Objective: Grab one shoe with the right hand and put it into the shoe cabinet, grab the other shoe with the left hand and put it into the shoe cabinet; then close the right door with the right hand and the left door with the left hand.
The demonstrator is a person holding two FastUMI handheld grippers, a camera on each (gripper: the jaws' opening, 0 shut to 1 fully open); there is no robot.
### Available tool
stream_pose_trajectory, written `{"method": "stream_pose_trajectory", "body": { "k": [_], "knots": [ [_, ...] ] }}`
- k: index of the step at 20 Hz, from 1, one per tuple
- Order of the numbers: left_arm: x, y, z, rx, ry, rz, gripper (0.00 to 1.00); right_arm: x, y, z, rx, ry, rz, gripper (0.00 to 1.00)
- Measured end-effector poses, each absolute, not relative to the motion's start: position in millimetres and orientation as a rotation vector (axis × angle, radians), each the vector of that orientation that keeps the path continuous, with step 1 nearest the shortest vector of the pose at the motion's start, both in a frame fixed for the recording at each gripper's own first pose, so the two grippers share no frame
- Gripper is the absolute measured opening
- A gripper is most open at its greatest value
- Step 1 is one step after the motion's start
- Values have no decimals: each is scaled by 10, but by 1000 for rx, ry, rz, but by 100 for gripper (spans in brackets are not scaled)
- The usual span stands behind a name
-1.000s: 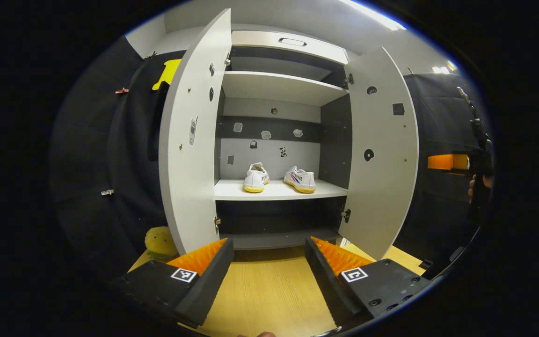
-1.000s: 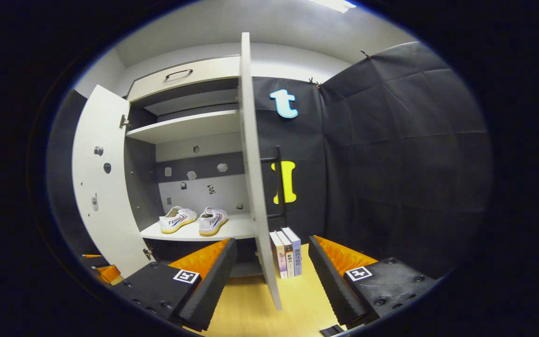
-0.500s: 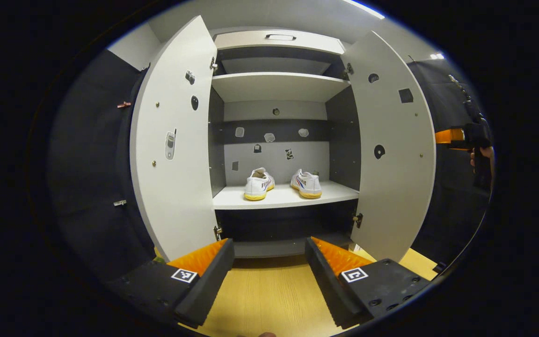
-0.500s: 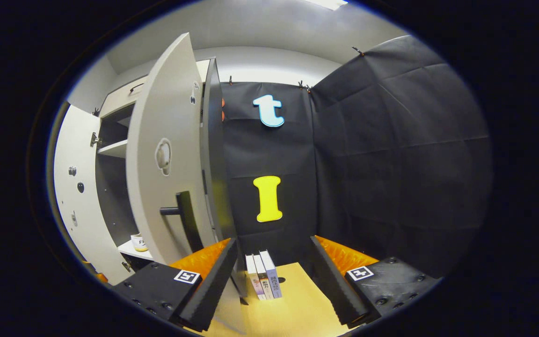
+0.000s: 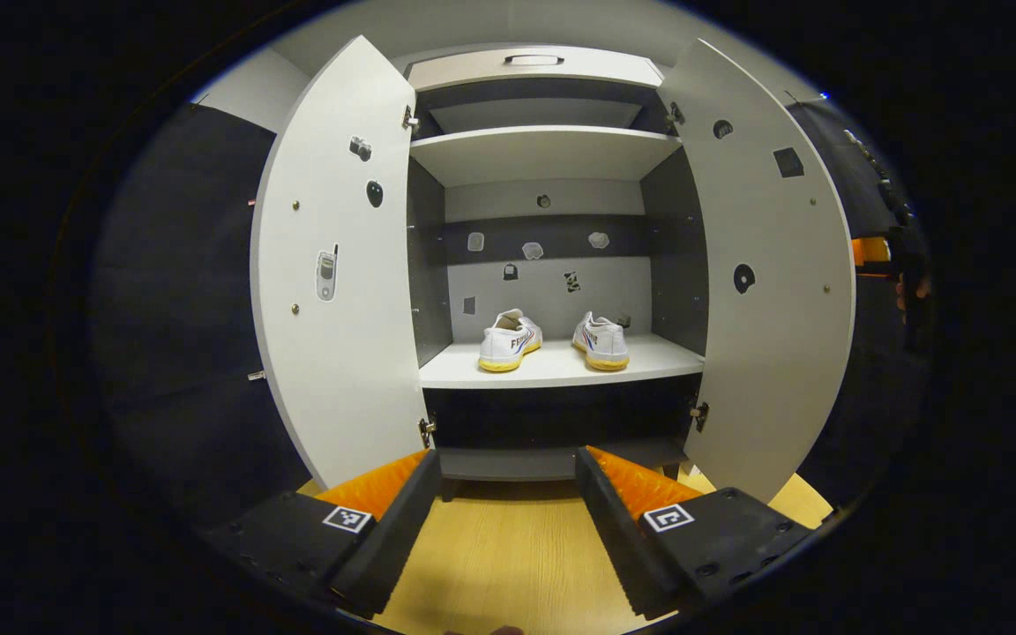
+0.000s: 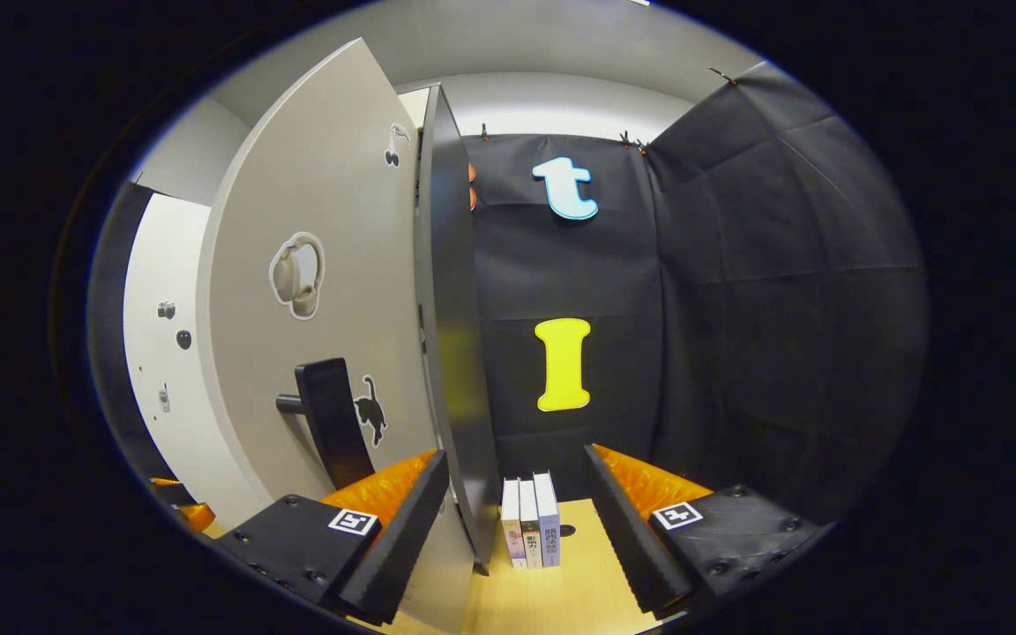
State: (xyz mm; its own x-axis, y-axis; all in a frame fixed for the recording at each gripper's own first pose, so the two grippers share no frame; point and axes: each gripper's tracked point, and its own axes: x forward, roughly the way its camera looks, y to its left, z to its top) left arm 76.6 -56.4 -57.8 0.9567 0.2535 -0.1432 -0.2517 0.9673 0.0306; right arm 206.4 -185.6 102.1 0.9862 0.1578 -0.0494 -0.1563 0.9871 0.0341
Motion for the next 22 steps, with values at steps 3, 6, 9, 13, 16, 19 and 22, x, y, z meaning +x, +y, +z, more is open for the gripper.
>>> {"method": "stream_pose_trajectory", "body": {
  "k": [3, 6, 9, 13, 16, 19, 22],
  "knots": [
    [722, -517, -589, 6, 151, 273, 96, 2066, -1831, 953, 48, 91, 161, 98],
    [663, -400, -637, 0, 159, 301, 96, 2063, -1797, 966, 25, 82, 148, 98],
    [618, -304, -692, -22, 173, 304, 96, 2019, -1718, 979, -4, 69, 132, 98],
    [570, -134, -708, -42, 179, 310, 96, 1916, -1441, 928, 0, 91, 149, 98],
    [568, -6, -701, -56, 175, 317, 96, 1911, -1206, 898, 0, 93, 167, 98],
    [516, 133, -724, -60, 175, 321, 96, 1889, -970, 880, -10, 88, 176, 98],
    [414, 294, -711, -53, 153, 331, 95, 1902, -783, 907, -21, 69, 173, 98]
  ]
}}
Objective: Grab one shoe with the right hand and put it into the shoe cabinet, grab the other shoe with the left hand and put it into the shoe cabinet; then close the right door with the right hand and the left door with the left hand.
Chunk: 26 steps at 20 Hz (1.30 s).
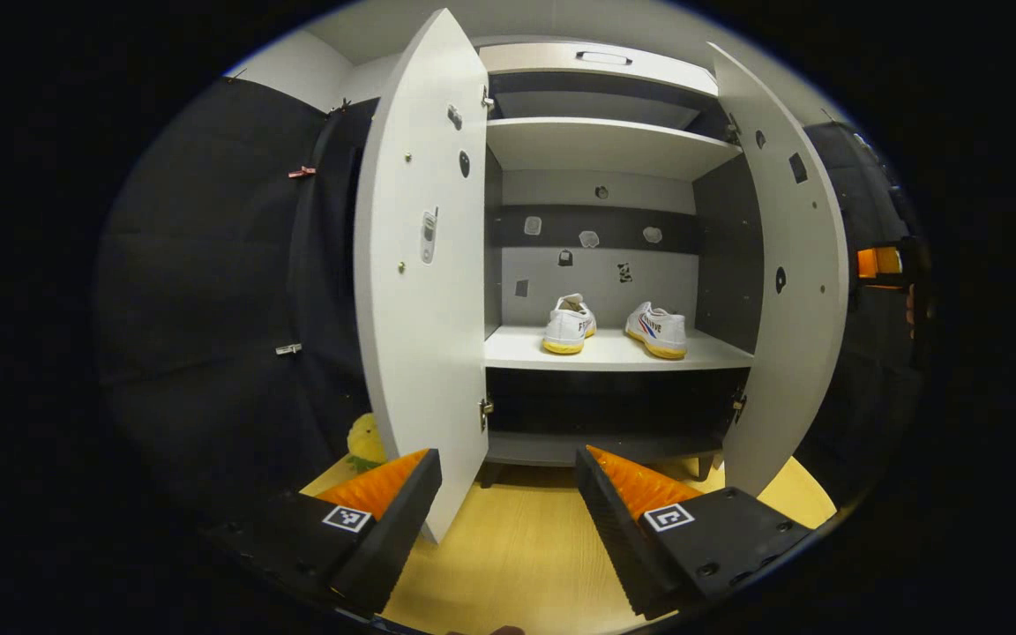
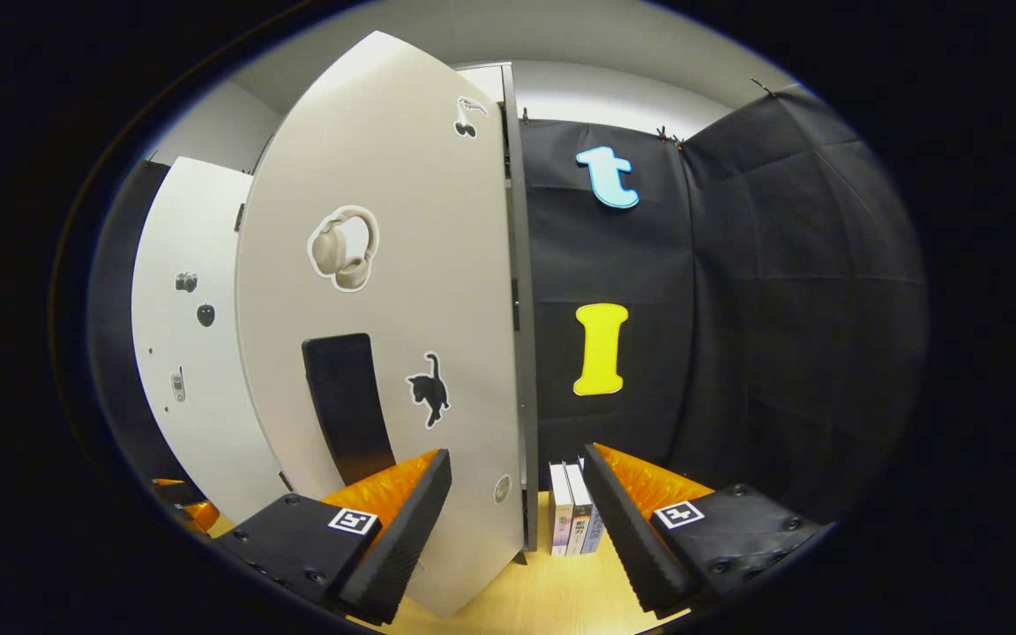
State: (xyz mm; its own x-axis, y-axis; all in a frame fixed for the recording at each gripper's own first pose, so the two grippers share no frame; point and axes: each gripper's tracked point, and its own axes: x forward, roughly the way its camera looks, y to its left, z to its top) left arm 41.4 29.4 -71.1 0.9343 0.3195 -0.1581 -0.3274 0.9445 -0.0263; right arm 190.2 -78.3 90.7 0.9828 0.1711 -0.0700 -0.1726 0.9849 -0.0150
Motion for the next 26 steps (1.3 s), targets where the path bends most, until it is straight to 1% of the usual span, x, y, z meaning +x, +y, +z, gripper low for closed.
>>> {"method": "stream_pose_trajectory", "body": {
  "k": [3, 6, 11, 18, 22, 26],
  "knots": [
    [297, 447, -724, -50, 144, 341, 96, 1927, -535, 946, -16, 52, 184, 98],
    [173, 589, -732, -52, 142, 343, 96, 1885, -171, 930, -1, 44, 237, 98],
    [-95, 836, -730, -62, 119, 340, 96, 1690, 96, 857, 60, 37, 222, 98],
    [-283, 1472, -866, -155, 123, 352, 96, 1276, 0, 397, 70, 112, 158, 98],
    [-316, 1965, -689, -146, 80, 391, 96, 1061, -120, 127, 54, 147, 111, 98],
    [-144, 2194, -364, -111, 30, 349, 95, 873, -128, -46, 39, 170, 94, 98]
  ]
}}
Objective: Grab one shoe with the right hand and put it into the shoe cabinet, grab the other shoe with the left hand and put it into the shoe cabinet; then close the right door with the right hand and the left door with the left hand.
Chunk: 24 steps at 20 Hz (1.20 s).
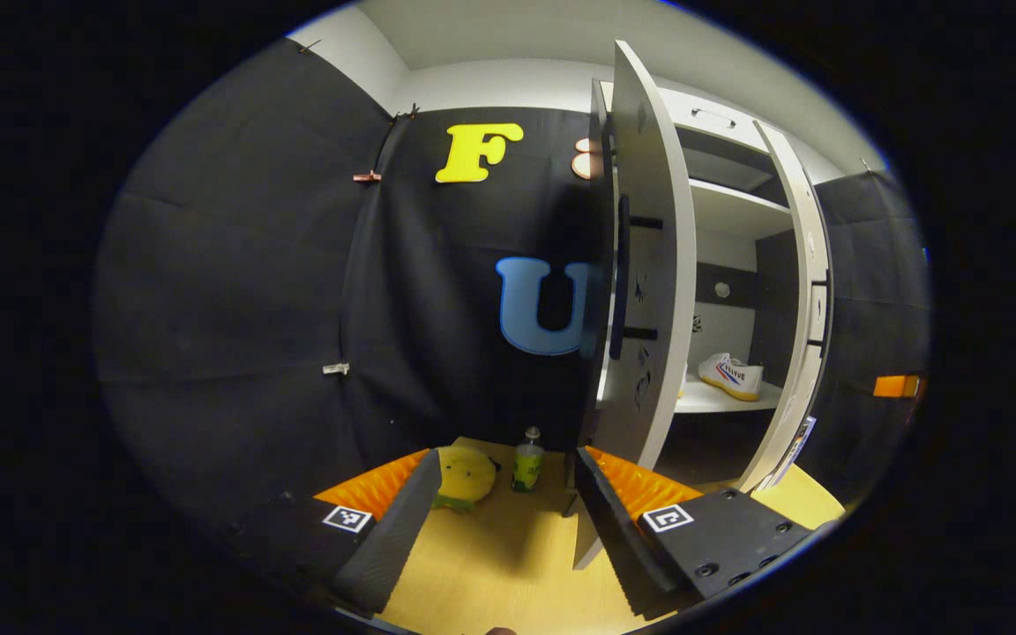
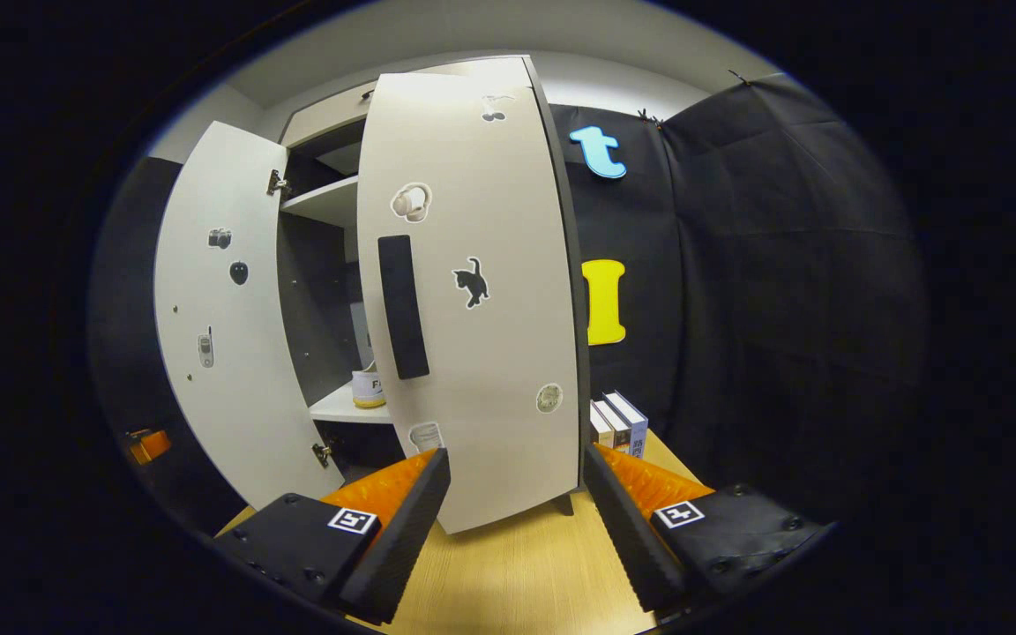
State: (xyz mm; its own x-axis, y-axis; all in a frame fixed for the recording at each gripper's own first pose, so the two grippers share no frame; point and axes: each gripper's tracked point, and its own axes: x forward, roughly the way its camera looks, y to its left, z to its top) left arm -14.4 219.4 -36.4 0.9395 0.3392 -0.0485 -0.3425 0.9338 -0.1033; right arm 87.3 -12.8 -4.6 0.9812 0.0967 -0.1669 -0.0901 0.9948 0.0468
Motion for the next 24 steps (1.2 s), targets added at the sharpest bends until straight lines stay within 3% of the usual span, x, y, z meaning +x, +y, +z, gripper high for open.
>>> {"method": "stream_pose_trajectory", "body": {
  "k": [6, 9, 17, 24],
  "knots": [
    [205, 2362, 156, -61, -18, 287, 95, 585, -10, -372, 16, 244, 119, 98],
    [379, 2578, 300, -24, -20, 342, 95, 523, 62, -433, 28, 263, 137, 98],
    [861, 2526, 685, -205, -68, 176, 95, 432, 84, -512, 39, 284, 134, 98],
    [977, 2463, 836, -86, -54, 134, 94, 433, -138, -572, 70, 285, 72, 98]
  ]
}}
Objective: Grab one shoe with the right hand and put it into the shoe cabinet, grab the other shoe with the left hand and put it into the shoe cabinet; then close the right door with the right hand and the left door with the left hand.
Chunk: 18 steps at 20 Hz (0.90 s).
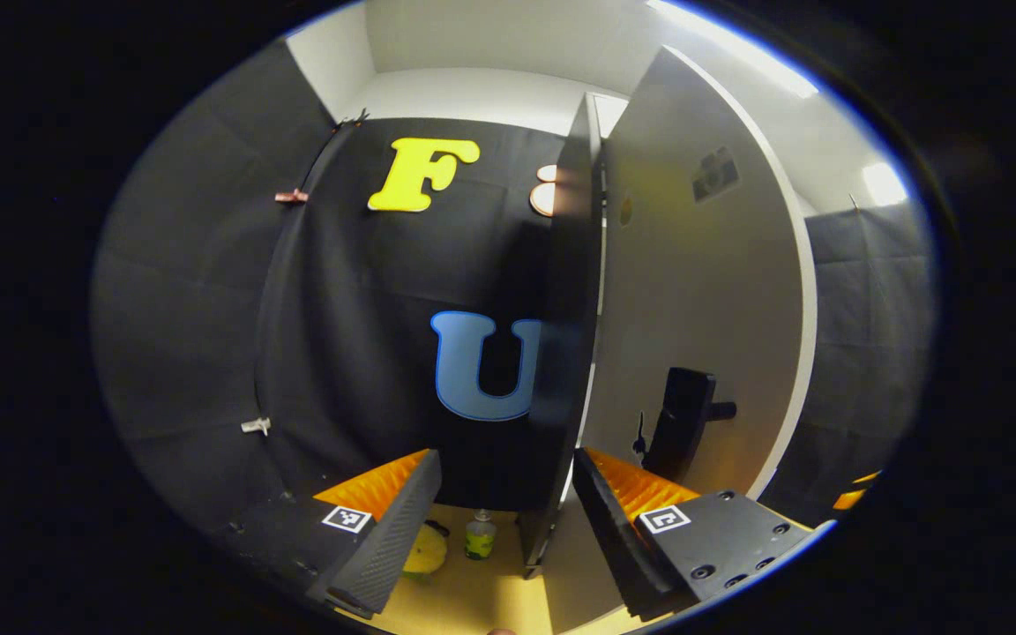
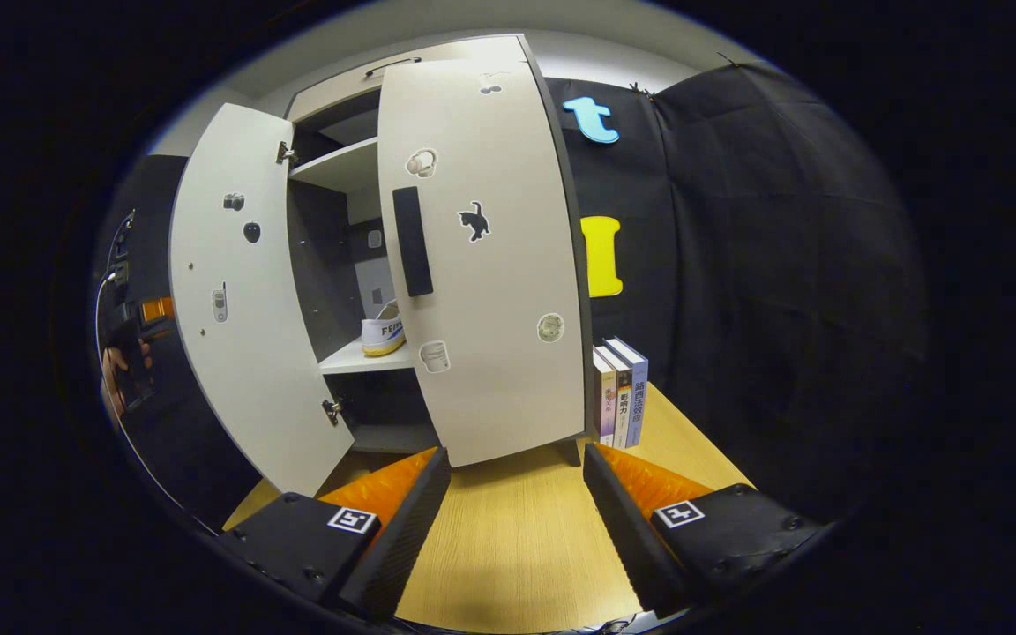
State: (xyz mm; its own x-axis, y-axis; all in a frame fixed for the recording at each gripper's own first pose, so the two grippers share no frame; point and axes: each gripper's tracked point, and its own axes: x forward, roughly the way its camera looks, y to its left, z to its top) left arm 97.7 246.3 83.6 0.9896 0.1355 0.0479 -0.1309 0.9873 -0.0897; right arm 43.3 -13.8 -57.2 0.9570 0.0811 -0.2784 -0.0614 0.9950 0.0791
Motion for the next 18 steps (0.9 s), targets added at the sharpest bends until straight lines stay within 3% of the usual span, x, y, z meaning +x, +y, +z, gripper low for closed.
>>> {"method": "stream_pose_trajectory", "body": {
  "k": [4, 5, 18],
  "knots": [
    [986, 2420, 858, -9, -39, 138, 89, 446, -259, -641, 73, 299, 53, 98],
    [987, 2398, 851, -8, -33, 136, 93, 446, -264, -645, 67, 298, 55, 98],
    [1009, 1929, 772, -143, 3, 156, 92, 685, -330, -702, 93, 326, 138, 98]
  ]
}}
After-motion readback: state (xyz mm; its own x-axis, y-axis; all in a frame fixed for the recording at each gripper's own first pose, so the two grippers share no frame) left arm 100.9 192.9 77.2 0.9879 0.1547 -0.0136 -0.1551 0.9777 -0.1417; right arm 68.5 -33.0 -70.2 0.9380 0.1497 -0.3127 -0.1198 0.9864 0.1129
